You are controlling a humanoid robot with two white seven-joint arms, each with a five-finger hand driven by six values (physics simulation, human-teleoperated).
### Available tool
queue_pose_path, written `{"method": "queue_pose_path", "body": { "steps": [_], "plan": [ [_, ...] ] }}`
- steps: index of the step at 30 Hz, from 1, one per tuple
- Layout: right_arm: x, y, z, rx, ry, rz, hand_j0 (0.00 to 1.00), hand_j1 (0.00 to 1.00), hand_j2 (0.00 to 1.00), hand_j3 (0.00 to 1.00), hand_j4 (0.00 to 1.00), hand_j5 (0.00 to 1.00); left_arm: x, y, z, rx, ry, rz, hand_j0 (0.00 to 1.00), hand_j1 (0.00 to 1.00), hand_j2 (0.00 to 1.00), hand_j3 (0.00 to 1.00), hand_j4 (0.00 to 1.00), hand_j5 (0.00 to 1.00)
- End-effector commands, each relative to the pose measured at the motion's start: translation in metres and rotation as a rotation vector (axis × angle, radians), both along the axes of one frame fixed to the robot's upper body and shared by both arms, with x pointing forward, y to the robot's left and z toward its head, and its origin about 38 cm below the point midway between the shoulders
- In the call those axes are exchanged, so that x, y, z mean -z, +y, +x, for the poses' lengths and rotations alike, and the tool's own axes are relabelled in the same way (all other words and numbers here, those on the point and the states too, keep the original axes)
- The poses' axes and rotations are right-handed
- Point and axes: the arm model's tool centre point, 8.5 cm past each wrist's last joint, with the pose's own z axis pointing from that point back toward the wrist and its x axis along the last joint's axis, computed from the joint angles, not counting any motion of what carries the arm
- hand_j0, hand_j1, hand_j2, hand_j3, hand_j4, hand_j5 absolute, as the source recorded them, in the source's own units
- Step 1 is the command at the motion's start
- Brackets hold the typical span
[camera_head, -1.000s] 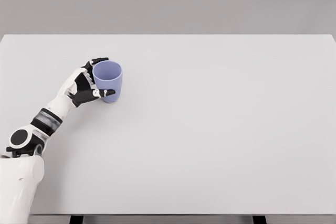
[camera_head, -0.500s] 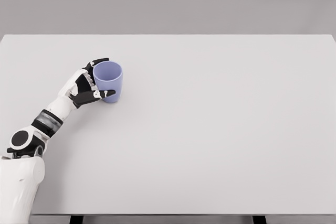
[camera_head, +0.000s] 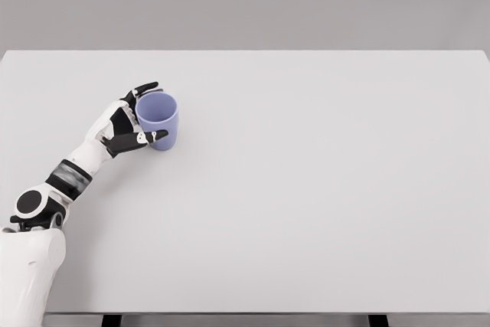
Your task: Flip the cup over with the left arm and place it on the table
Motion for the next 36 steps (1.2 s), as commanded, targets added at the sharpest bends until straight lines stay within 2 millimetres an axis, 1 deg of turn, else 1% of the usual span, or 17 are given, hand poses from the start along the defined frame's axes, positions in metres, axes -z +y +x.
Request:
{"method": "queue_pose_path", "body": {
  "steps": [1,7,14,19,21,25,32,36],
  "plan": [
    [0.0,0.0,0.0,0.0,0.0,0.0,1.0,1.0,1.0,1.0,1.0,1.0,-0.001,0.0,0.0,0.001,-0.004,-0.006,0.91,0.91,0.91,0.91,0.91,0.91],
    [0.0,0.0,0.0,0.0,0.0,0.0,1.0,1.0,1.0,1.0,1.0,1.0,-0.001,0.0,-0.001,0.0,-0.002,-0.005,0.97,0.97,0.97,0.97,0.97,0.97],
    [0.0,0.0,0.0,0.001,0.0,0.0,1.0,1.0,1.0,1.0,1.0,1.0,-0.001,0.001,-0.001,0.0,-0.004,-0.003,0.99,0.99,0.99,0.99,0.99,0.99],
    [0.0,0.0,0.0,0.001,0.0,0.0,1.0,1.0,1.0,1.0,1.0,1.0,-0.005,0.001,-0.001,0.0,-0.016,-0.003,0.99,0.99,0.99,0.99,0.99,0.99],
    [0.0,0.0,0.0,0.001,0.0,0.0,1.0,1.0,1.0,1.0,1.0,1.0,-0.011,0.001,-0.001,0.005,-0.033,0.001,1.0,1.0,1.0,1.0,1.0,1.0],
    [0.0,0.0,0.0,0.0,0.0,0.0,1.0,1.0,1.0,1.0,1.0,1.0,-0.016,0.002,-0.008,0.011,-0.05,0.013,1.0,1.0,1.0,1.0,1.0,1.0],
    [0.0,0.0,0.0,0.001,0.0,0.0,1.0,1.0,1.0,1.0,1.0,1.0,-0.018,0.007,-0.007,0.0,-0.055,0.015,1.0,1.0,1.0,1.0,1.0,1.0],
    [0.0,0.0,0.0,0.001,0.0,0.0,1.0,1.0,1.0,1.0,1.0,1.0,-0.021,0.021,-0.011,-0.011,-0.075,0.03,1.0,1.0,1.0,1.0,1.0,1.0]
  ]
}}
